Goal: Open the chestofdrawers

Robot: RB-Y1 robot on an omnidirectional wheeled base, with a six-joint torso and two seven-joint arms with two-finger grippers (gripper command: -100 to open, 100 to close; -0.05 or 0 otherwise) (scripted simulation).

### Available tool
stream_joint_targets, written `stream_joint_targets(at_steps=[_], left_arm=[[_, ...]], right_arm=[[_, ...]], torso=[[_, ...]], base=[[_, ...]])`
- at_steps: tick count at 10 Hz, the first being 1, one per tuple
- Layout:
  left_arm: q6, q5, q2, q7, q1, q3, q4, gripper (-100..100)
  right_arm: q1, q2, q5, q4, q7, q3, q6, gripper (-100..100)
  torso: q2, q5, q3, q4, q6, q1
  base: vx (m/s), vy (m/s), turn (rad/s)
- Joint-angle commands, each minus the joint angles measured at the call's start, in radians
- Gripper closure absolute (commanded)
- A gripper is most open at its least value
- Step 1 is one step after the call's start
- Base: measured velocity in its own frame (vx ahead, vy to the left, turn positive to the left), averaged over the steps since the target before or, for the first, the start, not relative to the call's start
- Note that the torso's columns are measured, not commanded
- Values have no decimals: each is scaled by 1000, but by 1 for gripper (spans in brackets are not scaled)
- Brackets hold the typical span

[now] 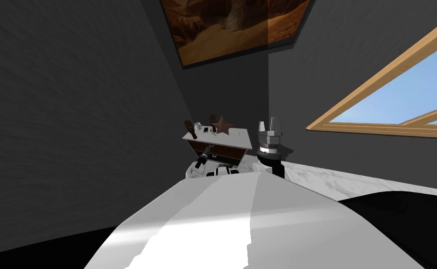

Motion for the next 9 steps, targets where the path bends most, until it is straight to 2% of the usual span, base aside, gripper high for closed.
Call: stream_joint_targets(at_steps=[1,2,3,4,6,7,9], left_arm=[[-13,2,-10,-6,-32,15,60,100],[-29,8,-21,-15,-76,44,97,100],[-29,8,-21,-15,-88,44,127,100],[-45,15,-33,-23,-127,74,161,100],[-45,15,-33,-23,-144,74,214,100],[-60,22,-44,-32,-194,103,255,100],[-60,22,-44,-32,-200,103,291,100]], right_arm=[[0,0,0,0,0,0,0,0],[0,0,0,0,0,0,0,0],[0,0,0,0,0,0,0,0],[0,0,0,0,0,0,0,0],[0,0,0,0,0,0,0,0],[0,0,0,0,0,0,0,0],[0,0,0,0,0,0,0,0]], torso=[[-2,0,-1,0,-1,0],[-8,0,-4,-2,-1,-1],[-7,0,-4,-2,0,-2],[-7,0,-4,-2,-1,-2],[-7,0,-4,-2,-1,-1],[-10,-1,-5,-3,-1,-2],[-6,0,-4,-2,-1,-1]], base=[[-70,27,10],[-123,31,-116],[-114,35,-99],[-127,53,-141],[-91,28,-23],[-96,39,-118],[-78,22,-44]])
